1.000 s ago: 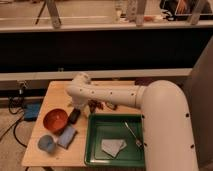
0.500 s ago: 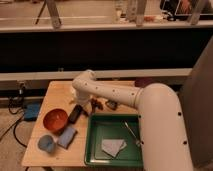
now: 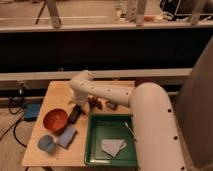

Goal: Wipe tray with eraser

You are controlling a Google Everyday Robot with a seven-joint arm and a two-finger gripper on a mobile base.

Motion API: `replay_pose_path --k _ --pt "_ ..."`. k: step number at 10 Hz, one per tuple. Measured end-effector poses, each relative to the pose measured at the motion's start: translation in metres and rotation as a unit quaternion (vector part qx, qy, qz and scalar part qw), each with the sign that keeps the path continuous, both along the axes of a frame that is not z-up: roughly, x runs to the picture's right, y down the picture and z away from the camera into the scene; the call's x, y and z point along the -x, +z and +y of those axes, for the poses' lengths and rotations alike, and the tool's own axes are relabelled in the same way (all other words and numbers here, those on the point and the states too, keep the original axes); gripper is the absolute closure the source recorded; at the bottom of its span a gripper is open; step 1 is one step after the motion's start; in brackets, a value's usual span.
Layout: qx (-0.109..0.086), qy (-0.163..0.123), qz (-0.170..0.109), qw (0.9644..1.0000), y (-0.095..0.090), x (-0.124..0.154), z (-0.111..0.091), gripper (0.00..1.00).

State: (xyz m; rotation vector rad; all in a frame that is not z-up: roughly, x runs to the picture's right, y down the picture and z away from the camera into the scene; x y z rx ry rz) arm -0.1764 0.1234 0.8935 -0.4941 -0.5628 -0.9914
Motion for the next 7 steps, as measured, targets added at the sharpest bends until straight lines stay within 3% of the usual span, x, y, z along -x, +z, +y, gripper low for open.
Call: replay_pose_path --k 3,7 --pt "0.008 -0.006 0.032 0.9995 -0.011 0.007 0.007 0.2" --pt "0.032 0.031 0.051 0.9977 -0.014 0.003 0.016 0.2"
